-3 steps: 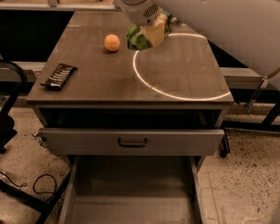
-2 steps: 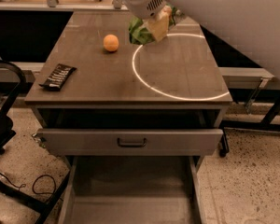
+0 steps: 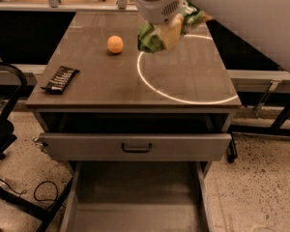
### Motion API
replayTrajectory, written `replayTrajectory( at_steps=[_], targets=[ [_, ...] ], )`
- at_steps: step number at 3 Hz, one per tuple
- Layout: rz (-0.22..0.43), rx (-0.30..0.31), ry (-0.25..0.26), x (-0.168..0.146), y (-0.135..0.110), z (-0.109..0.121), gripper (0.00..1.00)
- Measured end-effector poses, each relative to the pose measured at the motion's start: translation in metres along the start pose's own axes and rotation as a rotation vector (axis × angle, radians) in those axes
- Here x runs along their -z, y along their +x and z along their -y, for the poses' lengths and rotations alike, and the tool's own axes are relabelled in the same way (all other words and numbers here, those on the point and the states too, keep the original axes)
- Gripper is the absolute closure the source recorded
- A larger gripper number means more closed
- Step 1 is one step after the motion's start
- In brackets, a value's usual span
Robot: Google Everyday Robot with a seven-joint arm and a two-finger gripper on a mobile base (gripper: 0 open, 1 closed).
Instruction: Place green rice chip bag into middle drawer
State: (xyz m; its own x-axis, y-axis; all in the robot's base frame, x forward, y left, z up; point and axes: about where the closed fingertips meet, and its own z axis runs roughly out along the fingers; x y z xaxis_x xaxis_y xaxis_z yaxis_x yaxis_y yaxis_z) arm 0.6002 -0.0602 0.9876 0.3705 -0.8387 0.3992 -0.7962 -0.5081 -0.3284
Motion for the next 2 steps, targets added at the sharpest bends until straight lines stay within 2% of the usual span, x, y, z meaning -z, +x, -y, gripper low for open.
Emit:
replayTrajectory(
  at_steps=[1, 2],
  targets=[
    [0.119, -0.069, -0.015, -0.003, 0.006, -0.054, 1.0],
    [0.218, -0.167, -0.066, -0.013, 0.001, -0.141, 1.0]
  ],
)
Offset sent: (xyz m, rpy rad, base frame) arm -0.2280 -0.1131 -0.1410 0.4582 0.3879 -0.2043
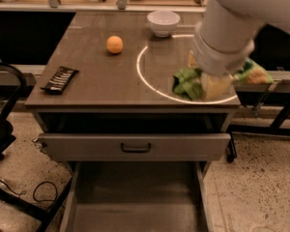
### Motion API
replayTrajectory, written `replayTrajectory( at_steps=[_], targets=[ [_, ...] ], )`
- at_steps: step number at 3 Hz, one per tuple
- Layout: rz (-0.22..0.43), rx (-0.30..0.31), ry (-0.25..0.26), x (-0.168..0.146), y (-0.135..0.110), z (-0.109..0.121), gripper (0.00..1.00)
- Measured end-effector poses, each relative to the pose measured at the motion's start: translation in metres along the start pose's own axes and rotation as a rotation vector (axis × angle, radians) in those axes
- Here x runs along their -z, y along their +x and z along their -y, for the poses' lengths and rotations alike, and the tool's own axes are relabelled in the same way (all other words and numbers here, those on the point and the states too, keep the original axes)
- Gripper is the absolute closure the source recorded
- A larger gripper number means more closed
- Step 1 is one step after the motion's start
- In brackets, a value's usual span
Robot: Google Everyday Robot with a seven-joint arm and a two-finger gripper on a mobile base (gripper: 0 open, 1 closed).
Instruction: Place green rice chip bag into middle drawer
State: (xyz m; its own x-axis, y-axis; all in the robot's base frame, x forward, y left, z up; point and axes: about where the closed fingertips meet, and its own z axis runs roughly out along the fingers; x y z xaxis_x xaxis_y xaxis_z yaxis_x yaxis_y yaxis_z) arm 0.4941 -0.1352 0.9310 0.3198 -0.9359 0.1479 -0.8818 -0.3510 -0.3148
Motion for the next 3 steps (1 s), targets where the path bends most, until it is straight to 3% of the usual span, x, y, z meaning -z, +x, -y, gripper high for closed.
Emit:
replayTrajectory(
  at_steps=[1, 2, 3],
  targets=[
    [0.153, -0.109, -0.087, -0.031, -0.022, -0.101, 1.0],
    [0.296, -0.167, -0.147, -0.063, -0.056, -0.153, 1.0],
    [0.478, -0.164, -0.172, -0.103, -0.103, -0.17, 1.0]
  ],
)
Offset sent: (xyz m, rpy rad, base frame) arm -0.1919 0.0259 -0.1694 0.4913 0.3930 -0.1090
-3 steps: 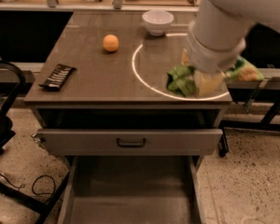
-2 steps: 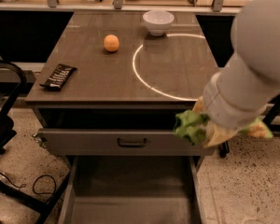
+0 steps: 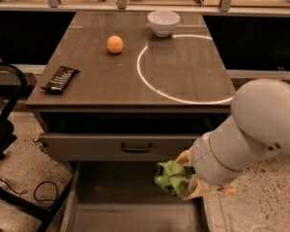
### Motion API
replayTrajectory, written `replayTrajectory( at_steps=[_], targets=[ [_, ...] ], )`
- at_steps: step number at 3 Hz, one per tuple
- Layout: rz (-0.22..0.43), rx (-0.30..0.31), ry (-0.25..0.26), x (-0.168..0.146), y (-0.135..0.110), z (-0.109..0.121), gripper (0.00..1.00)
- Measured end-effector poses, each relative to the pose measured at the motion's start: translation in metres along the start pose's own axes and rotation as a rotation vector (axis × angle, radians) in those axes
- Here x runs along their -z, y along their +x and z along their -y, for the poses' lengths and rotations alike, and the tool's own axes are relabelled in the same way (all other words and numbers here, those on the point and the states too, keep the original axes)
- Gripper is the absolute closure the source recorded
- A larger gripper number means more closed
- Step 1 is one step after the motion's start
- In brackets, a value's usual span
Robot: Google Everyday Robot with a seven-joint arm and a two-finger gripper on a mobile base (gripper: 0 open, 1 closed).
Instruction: Place green rice chip bag into middle drawer
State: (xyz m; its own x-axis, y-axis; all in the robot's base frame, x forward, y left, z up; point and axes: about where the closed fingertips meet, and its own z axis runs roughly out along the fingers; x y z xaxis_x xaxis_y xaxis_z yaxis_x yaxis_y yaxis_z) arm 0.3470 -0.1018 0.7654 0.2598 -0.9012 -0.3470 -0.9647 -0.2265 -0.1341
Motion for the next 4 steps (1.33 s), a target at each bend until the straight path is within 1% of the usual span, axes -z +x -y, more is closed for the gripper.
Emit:
replayTrajectory(
  at_steps=[1, 2, 3, 4],
  targets=[
    [0.071, 0.008, 0.009, -0.011, -0.013, 0.002, 1.0],
    [0.071, 0.005, 0.008, -0.01, -0.013, 0.002, 1.0],
    [0.057, -0.014, -0.011, -0.032, -0.008, 0.004, 1.0],
    [0.042, -0.097, -0.094, -0.139, 0.025, 0.006, 1.0]
  ],
)
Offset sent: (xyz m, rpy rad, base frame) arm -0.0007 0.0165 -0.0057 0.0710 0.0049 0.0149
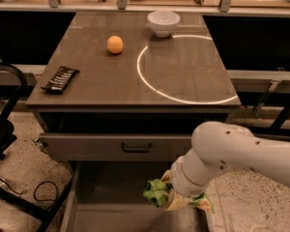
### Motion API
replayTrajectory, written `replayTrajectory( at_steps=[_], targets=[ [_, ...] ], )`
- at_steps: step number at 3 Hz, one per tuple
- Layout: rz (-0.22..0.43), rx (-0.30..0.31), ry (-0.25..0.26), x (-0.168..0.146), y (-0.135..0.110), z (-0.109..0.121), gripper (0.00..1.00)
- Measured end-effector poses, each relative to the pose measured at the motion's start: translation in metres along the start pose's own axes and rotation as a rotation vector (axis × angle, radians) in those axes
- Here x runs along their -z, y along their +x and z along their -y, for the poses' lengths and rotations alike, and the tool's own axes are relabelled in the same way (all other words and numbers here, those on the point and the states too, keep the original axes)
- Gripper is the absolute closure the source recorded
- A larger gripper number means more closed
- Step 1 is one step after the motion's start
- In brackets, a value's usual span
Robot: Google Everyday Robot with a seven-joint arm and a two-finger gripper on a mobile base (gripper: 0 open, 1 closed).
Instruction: Place green rice chip bag into middle drawer
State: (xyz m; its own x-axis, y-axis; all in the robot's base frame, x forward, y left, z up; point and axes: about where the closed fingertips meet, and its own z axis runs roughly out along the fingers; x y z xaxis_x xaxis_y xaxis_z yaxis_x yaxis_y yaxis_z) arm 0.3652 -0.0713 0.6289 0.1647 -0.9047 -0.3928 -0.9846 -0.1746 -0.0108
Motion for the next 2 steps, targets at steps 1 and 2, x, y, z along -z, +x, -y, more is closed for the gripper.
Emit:
replayTrajectory(
  at_steps=[1, 2],
  targets=[
    [0.017, -0.031, -0.017, -0.052, 0.018, 0.012, 1.0],
    [0.067, -0.018, 0.011, -0.09, 0.018, 0.039, 1.0]
  ],
)
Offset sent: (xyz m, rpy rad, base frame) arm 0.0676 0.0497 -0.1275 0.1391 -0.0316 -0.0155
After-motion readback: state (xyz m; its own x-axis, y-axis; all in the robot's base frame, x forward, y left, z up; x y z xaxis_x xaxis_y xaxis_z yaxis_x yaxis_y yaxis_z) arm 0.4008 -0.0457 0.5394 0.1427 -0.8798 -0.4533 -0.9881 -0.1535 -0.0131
